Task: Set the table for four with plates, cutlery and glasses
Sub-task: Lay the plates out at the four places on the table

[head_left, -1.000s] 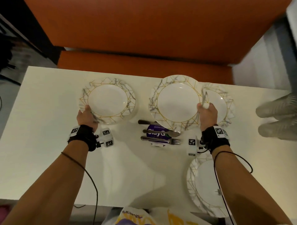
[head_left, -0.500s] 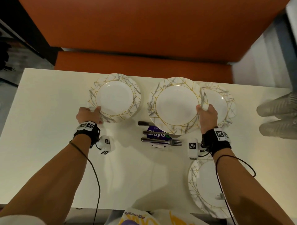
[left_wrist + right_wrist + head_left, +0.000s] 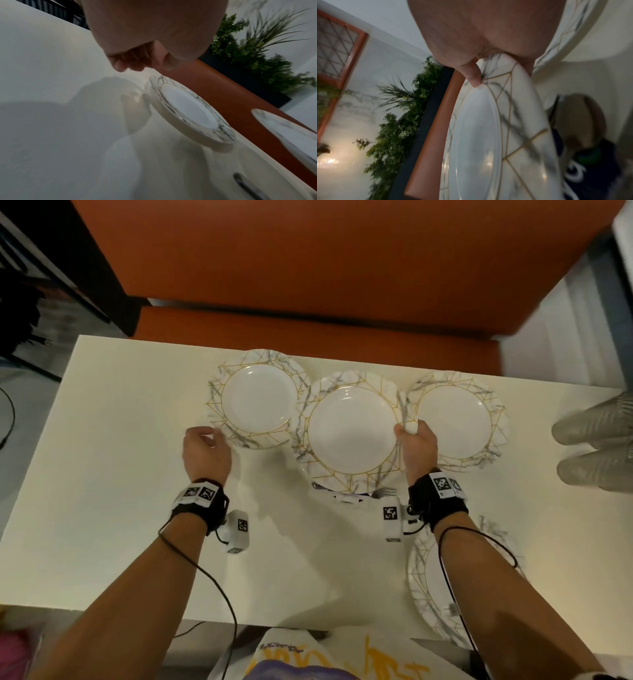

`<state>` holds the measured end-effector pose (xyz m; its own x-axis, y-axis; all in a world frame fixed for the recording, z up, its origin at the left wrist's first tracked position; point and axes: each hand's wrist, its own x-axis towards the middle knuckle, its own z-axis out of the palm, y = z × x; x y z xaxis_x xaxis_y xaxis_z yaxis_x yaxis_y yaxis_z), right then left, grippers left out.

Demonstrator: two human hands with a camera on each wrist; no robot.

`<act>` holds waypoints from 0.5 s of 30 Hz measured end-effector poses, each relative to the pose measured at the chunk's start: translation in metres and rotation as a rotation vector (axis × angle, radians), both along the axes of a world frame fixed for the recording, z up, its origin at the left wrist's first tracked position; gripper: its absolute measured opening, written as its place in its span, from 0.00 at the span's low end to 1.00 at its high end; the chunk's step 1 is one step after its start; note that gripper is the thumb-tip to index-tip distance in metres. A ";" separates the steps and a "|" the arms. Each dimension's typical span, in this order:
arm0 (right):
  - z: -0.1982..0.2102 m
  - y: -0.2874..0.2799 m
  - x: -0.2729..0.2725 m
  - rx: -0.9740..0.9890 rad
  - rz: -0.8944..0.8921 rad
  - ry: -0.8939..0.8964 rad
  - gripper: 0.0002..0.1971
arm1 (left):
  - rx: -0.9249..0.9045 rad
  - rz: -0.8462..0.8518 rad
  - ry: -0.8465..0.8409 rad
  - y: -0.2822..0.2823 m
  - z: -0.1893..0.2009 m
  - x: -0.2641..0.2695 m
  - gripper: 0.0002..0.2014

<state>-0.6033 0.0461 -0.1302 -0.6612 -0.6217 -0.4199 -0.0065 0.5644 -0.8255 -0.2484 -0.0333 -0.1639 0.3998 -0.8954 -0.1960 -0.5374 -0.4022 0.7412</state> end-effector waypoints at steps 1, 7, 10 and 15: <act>-0.002 0.003 0.011 -0.003 0.023 -0.024 0.18 | -0.017 -0.056 0.040 0.010 0.003 0.000 0.13; -0.007 0.040 0.097 0.044 0.150 -0.121 0.13 | 0.017 -0.321 0.246 0.056 0.013 0.020 0.13; -0.010 0.069 0.136 0.075 0.206 -0.134 0.16 | 0.057 -0.296 0.171 0.076 0.006 0.052 0.09; -0.029 0.120 0.204 0.231 0.343 -0.045 0.22 | 0.160 -0.313 0.156 0.112 -0.009 0.126 0.06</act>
<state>-0.3992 0.1658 -0.1590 -0.4099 -0.6886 -0.5981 -0.1930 0.7064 -0.6810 -0.1223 0.0791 -0.1730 0.0662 -0.9224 -0.3805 -0.5379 -0.3541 0.7650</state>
